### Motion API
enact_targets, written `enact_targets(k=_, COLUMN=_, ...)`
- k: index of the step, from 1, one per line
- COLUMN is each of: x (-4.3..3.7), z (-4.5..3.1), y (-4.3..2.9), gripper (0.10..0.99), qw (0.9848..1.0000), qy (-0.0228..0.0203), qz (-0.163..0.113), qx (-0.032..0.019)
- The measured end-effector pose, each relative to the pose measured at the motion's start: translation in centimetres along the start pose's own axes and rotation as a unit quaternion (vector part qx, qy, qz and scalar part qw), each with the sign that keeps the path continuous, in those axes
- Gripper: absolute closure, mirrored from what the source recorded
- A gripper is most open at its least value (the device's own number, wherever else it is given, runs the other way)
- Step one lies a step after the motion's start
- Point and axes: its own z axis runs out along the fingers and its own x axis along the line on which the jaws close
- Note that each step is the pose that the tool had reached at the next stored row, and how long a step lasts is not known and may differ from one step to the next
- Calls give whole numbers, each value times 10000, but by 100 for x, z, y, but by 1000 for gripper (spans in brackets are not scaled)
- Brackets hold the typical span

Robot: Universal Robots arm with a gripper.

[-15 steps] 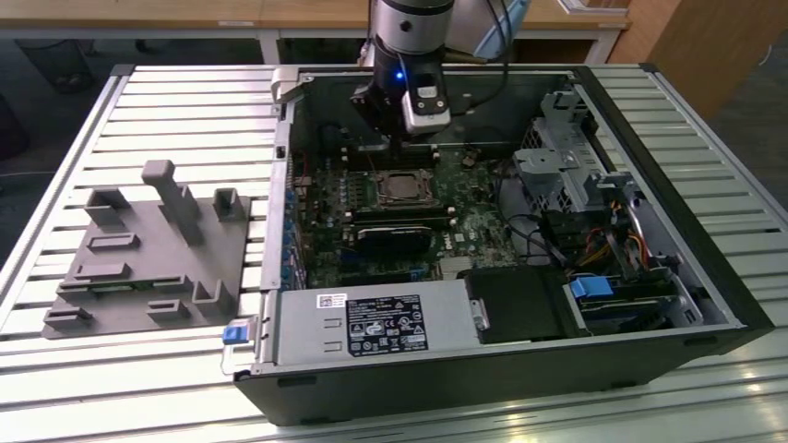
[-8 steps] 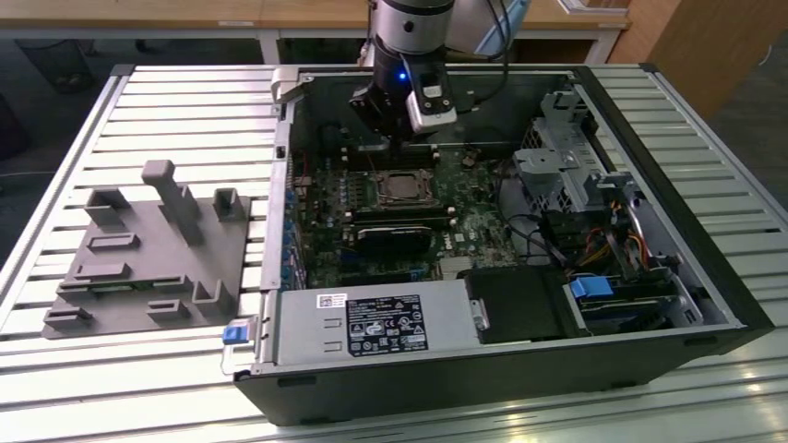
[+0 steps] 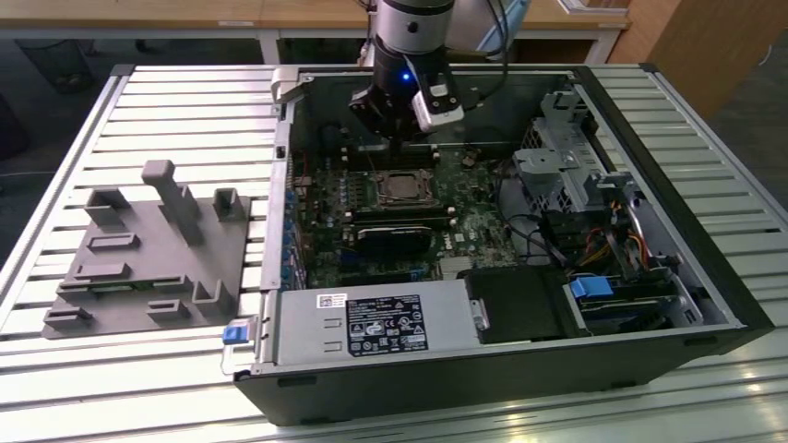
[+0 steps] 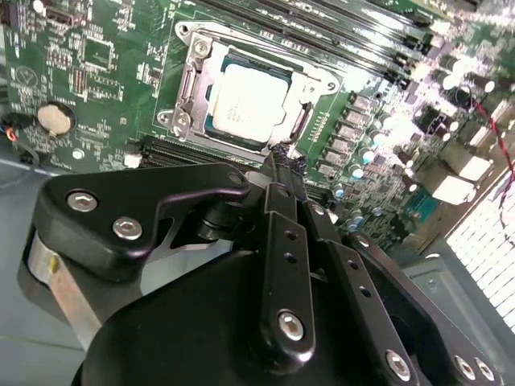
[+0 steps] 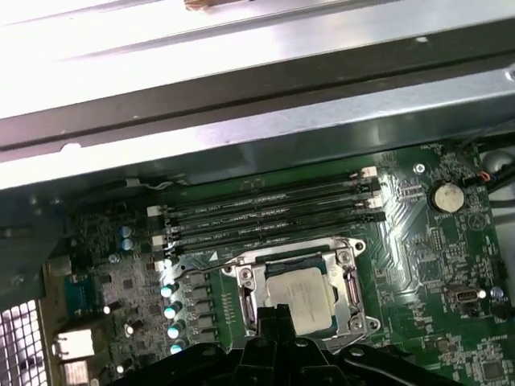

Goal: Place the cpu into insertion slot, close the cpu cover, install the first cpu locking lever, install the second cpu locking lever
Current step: 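Install the first cpu locking lever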

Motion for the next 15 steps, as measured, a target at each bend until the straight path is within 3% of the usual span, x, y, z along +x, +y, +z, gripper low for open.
enact_targets(k=5, x=1, z=4, y=0, gripper=980, qw=9990, qy=-31, qz=-436, qx=7)
enact_targets(k=8, x=9, z=11, y=-2, gripper=980, qw=9986, qy=-111, qz=-515, qx=-4)
enact_targets(k=10, x=65, z=23, y=-13, gripper=980, qw=9985, qy=-186, qz=-520, qx=-22)
enact_targets(k=15, x=211, z=37, y=-40, gripper=980, qw=9984, qy=-197, qz=-533, qx=-55)
